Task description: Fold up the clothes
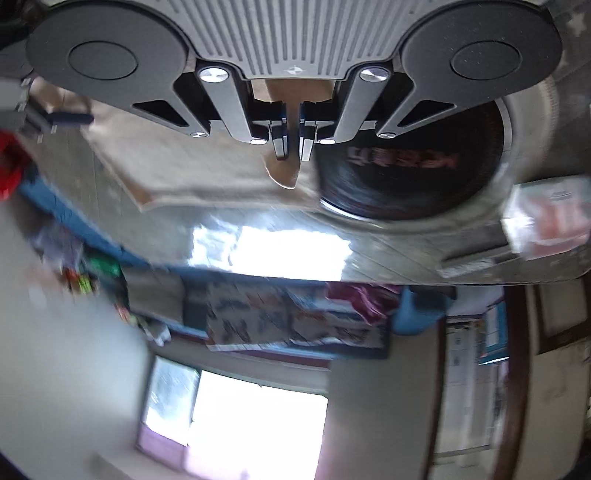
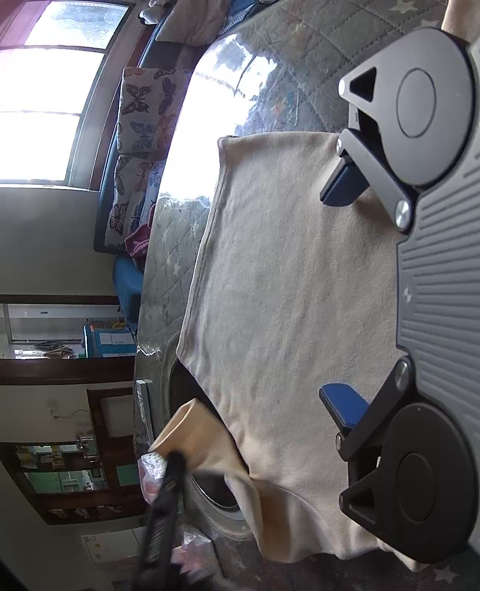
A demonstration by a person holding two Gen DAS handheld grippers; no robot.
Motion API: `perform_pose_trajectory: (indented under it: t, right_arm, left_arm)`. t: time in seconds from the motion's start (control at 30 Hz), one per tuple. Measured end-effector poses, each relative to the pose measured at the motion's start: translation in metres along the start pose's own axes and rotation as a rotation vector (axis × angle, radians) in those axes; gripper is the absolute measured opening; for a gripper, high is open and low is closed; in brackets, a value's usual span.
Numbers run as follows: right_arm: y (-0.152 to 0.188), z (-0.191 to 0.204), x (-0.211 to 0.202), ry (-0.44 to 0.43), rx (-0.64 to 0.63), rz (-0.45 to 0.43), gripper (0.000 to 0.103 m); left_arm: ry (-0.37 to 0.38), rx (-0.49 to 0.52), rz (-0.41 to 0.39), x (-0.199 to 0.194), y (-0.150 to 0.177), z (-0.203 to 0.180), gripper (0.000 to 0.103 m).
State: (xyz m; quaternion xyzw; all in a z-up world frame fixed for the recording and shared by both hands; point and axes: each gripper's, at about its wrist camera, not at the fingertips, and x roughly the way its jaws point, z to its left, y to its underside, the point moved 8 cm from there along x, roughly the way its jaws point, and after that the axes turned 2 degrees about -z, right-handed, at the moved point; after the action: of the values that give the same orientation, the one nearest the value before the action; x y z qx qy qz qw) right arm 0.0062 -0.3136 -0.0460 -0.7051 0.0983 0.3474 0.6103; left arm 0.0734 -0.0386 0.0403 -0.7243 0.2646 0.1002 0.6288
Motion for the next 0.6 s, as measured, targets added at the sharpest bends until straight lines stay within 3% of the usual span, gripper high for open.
perform_pose_trajectory:
  t: [0.27,0.47,0.6]
  right_arm:
    - [0.008,-0.001,0.002,-0.001,-0.001,0.016,0.103]
    - [0.009,0.000,0.002,0.002,-0.007,0.018,0.103]
    - [0.009,-0.001,0.002,-0.003,-0.003,0.019,0.103]
  left_arm:
    - [-0.122,-0.151,-0.114,-0.071,-0.011,0.084,0.006]
    - [-0.263,-0.244,-0.058,-0.087,0.031,0.148,0.006]
    - [-0.323,-0.245,0.017,-0.087,0.066,0.165,0.007]
